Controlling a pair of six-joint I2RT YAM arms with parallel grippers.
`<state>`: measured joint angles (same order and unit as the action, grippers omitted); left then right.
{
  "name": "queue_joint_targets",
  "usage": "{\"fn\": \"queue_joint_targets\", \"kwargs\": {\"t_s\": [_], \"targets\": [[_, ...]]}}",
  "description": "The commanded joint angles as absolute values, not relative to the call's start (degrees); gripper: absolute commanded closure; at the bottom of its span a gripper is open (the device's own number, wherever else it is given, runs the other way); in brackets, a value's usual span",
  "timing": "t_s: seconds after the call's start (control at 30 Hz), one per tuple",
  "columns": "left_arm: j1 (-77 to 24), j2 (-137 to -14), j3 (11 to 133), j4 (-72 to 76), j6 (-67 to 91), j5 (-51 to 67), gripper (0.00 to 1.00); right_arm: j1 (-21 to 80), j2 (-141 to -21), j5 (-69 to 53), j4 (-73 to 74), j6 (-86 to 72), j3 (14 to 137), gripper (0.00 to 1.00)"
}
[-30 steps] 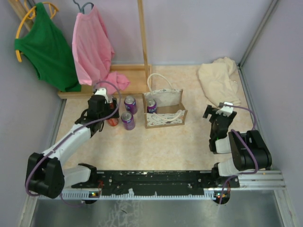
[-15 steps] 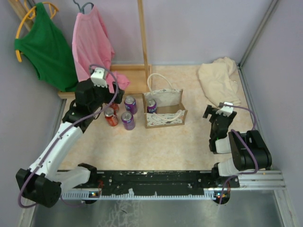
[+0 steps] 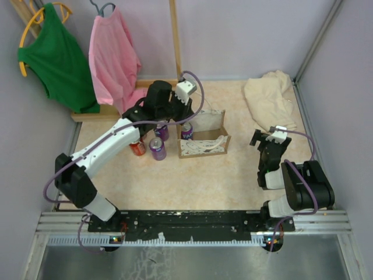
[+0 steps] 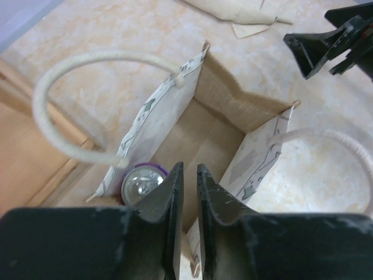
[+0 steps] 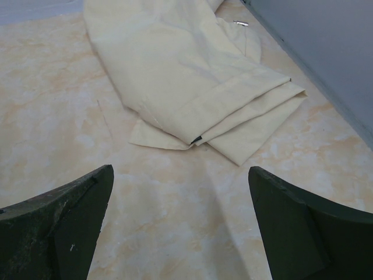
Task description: Take the beverage out of the canvas bag
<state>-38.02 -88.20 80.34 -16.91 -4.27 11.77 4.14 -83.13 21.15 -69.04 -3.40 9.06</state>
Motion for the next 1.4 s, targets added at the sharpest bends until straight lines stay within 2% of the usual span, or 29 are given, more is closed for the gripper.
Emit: {"fn": "queue_joint_targets", "kwargs": {"t_s": [0.0,0.07,0.17,0.37,0.67,0.87,1.0,1.03,1.07,1.37], "targets": [[-39.44,-93.46,88.93,-22.9,-6.94,15.05,0.84,4.64,-83.23,22.14,-71.49,-2.73,9.84,0.01],[-39.9,-95.88,90.85,-24.91,-7.11,14.3,0.88,4.7,-83.23,22.14,-71.5,-2.73,9.84,0.01],[-40.69,-99.19,92.15,-27.36,-7.04,12.68,0.77,4.68,-83.23,22.15,-71.47,-2.71,9.84,0.01],[-41.44,-103.94,93.24,-30.27,-6.3,9.49,0.75,4.64,-83.23,22.1,-71.46,-2.75,9.84,0.01],[-41.63,-105.79,92.42,-30.41,-4.55,1.18,0.54,4.66,-83.23,22.13,-71.46,-2.74,9.84,0.01],[-41.9,-106.63,92.69,-30.72,-3.67,-1.96,0.48,4.66,-83.23,22.15,-71.46,-2.74,9.83,0.01],[-42.1,-106.76,92.58,-30.8,-3.47,-4.88,0.31,4.63,-83.23,22.15,-71.48,-2.77,9.84,0.01],[-42.1,-106.84,92.63,-30.89,-3.17,-5.92,0.09,4.65,-83.23,22.13,-71.46,-2.71,9.84,0.01],[-42.09,-106.95,92.71,-31.04,-2.89,-7.07,0.01,4.6,-83.23,22.15,-71.48,-2.8,9.84,0.01],[-42.1,-108.46,92.89,-31.81,-2.32,-9.74,0.0,4.65,-83.23,22.14,-71.46,-2.77,9.84,0.01]]}}
